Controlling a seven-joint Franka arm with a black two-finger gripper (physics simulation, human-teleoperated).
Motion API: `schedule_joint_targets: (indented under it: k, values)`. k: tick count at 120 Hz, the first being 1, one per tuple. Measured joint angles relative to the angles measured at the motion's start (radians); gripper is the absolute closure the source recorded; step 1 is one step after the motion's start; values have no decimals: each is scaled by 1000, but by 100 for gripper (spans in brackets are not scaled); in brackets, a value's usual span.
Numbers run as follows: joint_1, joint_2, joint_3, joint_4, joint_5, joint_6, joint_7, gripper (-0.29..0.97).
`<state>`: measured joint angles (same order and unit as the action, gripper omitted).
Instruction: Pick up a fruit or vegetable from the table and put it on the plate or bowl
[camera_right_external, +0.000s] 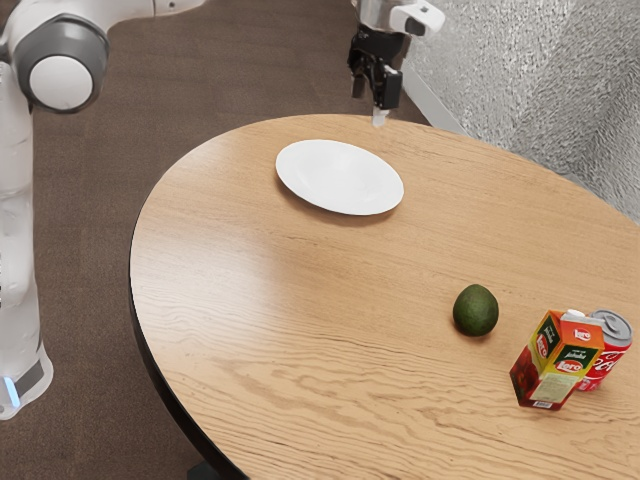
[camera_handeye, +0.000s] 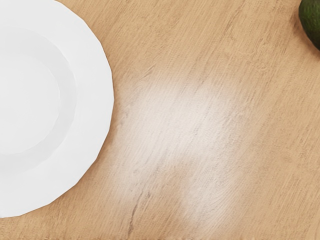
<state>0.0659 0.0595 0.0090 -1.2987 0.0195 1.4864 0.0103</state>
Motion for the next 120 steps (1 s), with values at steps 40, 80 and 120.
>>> schedule_joint_targets:
  k: [40,80,120]
  values:
    - [49,-16,-38,245,-17,-93,-6,0]
    - [21,174,-182,279,-27,-87,-328,0]
    - [31,351,-173,273,-27,74,-701,0]
